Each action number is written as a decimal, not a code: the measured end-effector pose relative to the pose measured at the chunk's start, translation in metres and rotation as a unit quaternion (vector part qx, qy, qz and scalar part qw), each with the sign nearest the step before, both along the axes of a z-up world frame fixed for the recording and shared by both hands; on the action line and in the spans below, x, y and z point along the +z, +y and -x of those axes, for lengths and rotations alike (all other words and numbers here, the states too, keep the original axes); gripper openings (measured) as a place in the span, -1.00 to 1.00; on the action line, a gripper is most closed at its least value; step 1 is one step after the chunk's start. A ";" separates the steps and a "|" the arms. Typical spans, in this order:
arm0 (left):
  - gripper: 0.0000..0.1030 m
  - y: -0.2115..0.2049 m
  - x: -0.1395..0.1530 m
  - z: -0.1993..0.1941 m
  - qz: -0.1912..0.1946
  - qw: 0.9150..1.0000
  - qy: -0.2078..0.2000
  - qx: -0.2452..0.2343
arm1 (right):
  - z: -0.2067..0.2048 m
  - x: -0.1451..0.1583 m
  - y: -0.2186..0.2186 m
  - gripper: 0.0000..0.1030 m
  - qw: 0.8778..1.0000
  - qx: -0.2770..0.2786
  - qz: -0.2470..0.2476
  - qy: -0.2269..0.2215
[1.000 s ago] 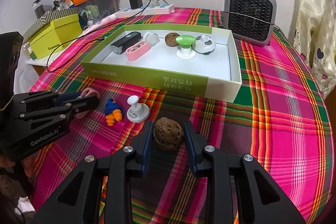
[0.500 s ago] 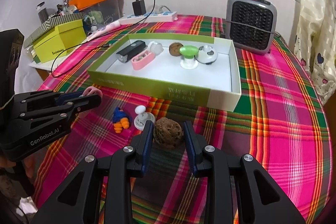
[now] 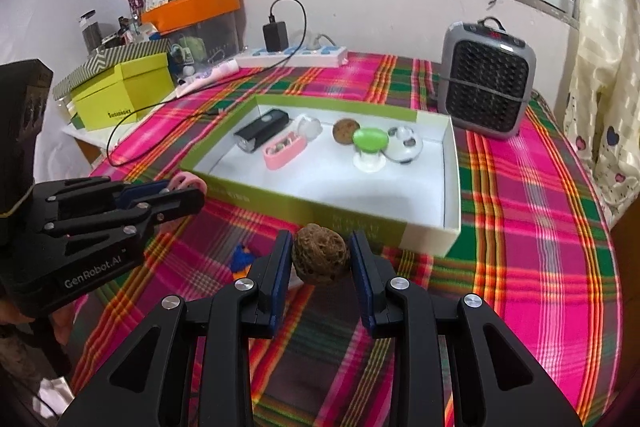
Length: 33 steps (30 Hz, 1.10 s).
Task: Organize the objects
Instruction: 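Carry the walnut and pink case over the white box with both tools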
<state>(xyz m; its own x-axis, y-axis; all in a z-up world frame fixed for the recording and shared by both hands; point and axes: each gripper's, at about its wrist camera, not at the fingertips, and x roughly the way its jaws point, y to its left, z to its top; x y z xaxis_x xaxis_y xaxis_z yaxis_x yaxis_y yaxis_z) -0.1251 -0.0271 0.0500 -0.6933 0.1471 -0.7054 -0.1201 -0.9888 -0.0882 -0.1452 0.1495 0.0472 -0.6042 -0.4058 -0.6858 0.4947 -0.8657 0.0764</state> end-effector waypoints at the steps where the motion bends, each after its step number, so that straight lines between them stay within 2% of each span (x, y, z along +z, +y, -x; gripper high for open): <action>1: -0.69 -0.001 0.001 0.002 -0.001 1.000 0.001 0.000 | 0.001 0.001 -0.001 -0.41 1.000 0.001 0.001 0.001; 15: -0.69 -0.021 0.001 0.033 -0.010 1.000 -0.006 0.007 | 0.035 0.006 -0.020 -0.41 1.000 0.015 0.002 -0.002; 33: -0.69 -0.025 -0.015 0.072 -0.006 1.000 -0.024 -0.004 | 0.082 -0.012 -0.045 -0.41 0.999 0.024 -0.017 -0.031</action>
<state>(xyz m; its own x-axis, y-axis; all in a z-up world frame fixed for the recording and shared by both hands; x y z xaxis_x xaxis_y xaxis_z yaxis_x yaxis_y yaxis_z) -0.1967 -0.0519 0.0346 -0.6572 0.1610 -0.7364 -0.1223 -0.9868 -0.1066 -0.2274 0.1046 0.0357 -0.5413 -0.4083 -0.7350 0.5302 -0.8442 0.0784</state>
